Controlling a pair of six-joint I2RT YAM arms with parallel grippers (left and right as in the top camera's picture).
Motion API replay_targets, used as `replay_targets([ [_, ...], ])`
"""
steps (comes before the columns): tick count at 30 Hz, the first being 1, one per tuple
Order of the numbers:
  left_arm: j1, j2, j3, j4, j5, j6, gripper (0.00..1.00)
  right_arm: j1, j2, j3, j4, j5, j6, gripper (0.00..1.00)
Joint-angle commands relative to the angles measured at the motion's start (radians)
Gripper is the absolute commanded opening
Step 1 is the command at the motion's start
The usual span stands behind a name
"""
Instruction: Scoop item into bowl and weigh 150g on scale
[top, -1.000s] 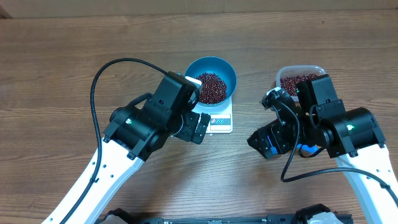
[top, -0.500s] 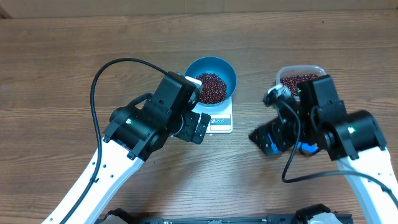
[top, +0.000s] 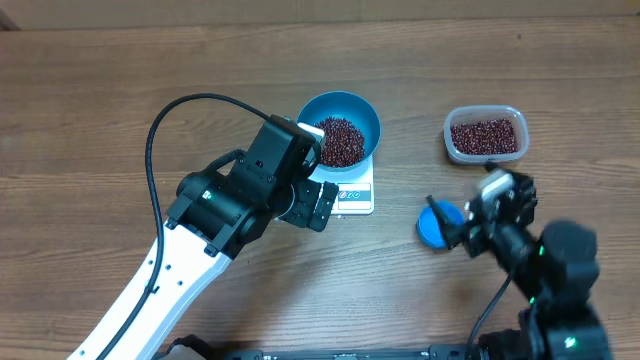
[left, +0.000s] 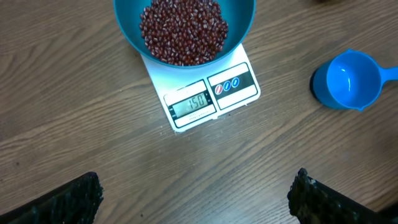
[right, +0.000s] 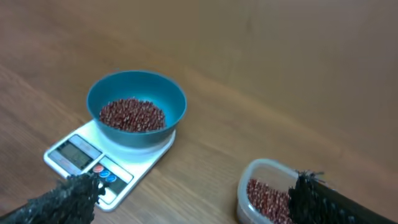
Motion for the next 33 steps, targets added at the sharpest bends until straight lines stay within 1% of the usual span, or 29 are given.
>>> replay_targets([
  [1,0.006,-0.004,0.003,0.000,0.004,-0.010,1.00,-0.002,-0.138,-0.143,0.067,-0.068,-0.054,1.00],
  [5,0.006,-0.004,0.003,0.000,0.004,-0.010,1.00,-0.002,-0.261,-0.270,0.143,-0.074,-0.015,1.00],
  [8,0.006,-0.004,0.003,0.000,0.004,-0.010,1.00,-0.002,-0.332,-0.332,0.183,-0.017,0.082,1.00],
  [12,0.006,-0.004,0.003,0.000,0.004,-0.010,1.00,-0.002,-0.404,-0.374,0.201,0.056,0.187,1.00],
  [17,0.006,-0.004,0.003,0.000,0.004,-0.010,1.00,-0.002,-0.465,-0.406,0.203,0.115,0.222,1.00],
  [24,0.006,-0.004,0.003,0.000,0.004,-0.010,1.00,-0.002,-0.464,-0.463,0.249,0.136,0.301,1.00],
  [25,0.006,-0.004,0.003,0.000,0.004,-0.010,1.00,-0.002,-0.464,-0.488,0.283,0.139,0.311,1.00],
  [27,0.006,-0.004,0.003,0.000,0.004,-0.010,0.99,-0.002,-0.464,-0.505,0.321,0.151,0.311,1.00],
  [33,0.006,-0.004,0.003,0.000,0.004,-0.010,1.00,-0.002,-0.464,-0.505,0.321,0.162,0.310,1.00],
])
